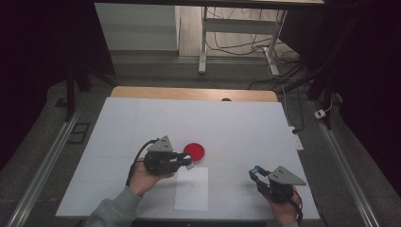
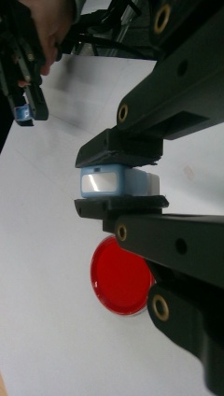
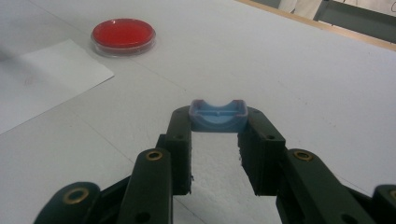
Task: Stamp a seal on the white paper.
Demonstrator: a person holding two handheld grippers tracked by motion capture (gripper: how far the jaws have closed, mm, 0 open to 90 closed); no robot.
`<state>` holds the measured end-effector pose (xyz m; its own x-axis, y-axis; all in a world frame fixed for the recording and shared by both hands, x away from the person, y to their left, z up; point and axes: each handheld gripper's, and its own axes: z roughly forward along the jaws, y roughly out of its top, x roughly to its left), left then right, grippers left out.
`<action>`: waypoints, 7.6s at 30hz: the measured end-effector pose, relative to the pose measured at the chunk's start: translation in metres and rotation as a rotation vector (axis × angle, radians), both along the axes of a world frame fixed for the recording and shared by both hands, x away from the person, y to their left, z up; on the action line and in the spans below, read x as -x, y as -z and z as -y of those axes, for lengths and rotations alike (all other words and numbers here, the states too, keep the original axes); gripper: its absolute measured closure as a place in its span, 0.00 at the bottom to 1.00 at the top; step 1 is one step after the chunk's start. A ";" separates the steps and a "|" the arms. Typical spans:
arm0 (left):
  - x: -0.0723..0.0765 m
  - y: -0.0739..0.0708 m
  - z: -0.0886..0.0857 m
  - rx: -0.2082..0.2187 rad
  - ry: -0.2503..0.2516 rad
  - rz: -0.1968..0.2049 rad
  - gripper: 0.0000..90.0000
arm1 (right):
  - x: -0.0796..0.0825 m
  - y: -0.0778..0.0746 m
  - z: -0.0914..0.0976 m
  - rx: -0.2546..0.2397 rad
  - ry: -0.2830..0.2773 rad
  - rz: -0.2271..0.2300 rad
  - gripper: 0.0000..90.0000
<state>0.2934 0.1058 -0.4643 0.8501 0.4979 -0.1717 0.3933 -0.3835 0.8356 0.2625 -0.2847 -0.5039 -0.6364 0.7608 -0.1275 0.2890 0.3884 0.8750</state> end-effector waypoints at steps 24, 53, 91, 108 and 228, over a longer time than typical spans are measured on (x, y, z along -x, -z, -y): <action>0.011 0.012 0.007 -0.031 0.051 -0.007 0.84 | 0.000 0.001 -0.001 -0.001 -0.005 -0.002 0.72; 0.012 0.035 0.020 -0.089 0.093 -0.012 0.84 | -0.001 0.002 -0.002 0.000 -0.009 -0.007 0.72; 0.015 0.050 0.027 -0.152 0.104 0.009 0.84 | -0.001 0.002 -0.001 0.000 -0.008 -0.008 0.72; 0.016 0.050 0.031 -0.195 0.105 0.002 0.84 | 0.000 0.002 -0.001 -0.001 -0.007 -0.006 0.72; 0.029 0.005 -0.017 0.076 -0.086 0.011 0.84 | 0.000 0.001 -0.008 0.009 -0.031 0.001 0.72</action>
